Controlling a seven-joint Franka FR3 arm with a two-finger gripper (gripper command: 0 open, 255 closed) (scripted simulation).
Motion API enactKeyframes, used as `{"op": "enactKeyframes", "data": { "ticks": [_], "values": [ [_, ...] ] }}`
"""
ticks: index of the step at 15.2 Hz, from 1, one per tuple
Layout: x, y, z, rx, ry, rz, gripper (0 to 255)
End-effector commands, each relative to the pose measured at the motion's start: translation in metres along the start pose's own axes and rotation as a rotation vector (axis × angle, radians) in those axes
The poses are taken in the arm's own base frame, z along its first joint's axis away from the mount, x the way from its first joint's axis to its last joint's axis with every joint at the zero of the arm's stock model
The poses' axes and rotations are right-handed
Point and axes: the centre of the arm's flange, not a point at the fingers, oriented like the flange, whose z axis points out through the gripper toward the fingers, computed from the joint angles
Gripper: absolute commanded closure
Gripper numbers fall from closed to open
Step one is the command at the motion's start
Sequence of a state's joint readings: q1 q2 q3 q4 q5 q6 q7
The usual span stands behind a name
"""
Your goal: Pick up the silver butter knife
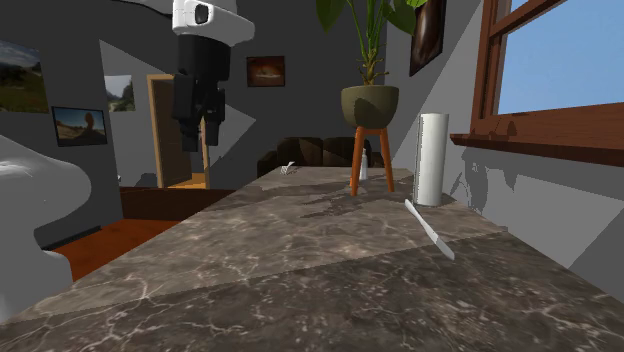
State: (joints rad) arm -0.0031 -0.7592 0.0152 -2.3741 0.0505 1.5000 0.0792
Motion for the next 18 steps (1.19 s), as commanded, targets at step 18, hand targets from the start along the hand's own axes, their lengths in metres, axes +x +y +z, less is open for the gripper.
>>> {"op": "enactKeyframes", "data": {
  "ticks": [18],
  "values": [
    [0.200,0.055,0.025,-0.038,0.062,-0.722,0]
  ]
}}
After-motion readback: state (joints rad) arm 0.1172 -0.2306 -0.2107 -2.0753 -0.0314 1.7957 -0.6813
